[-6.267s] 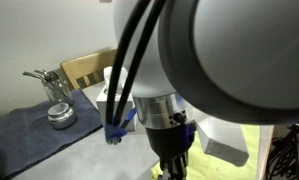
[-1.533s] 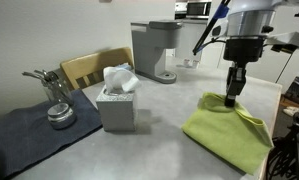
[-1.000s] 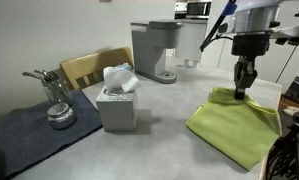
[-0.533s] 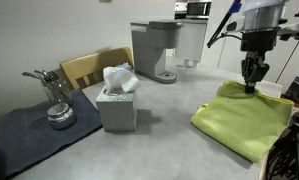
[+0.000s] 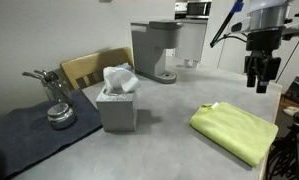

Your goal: Unfold the yellow towel from right to left, fold the yellow towel from left to right

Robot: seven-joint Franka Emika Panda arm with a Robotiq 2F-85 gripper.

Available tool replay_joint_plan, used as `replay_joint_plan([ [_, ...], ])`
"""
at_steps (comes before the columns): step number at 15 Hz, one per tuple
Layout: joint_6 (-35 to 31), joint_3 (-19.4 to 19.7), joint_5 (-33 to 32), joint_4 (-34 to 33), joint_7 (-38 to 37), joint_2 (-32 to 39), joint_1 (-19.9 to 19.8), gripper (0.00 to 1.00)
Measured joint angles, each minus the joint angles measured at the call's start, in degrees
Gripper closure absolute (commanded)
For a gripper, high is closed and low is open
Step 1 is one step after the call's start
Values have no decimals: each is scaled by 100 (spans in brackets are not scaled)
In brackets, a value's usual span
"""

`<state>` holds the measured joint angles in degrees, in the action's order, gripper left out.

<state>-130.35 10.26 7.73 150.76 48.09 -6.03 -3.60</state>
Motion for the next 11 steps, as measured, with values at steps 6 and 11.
replay_joint_plan([
  [6,396,30,-443,-12,-538,-92,-195,0],
  [11,1560,31,-1117,-20,-1303,-766,-310,0],
])
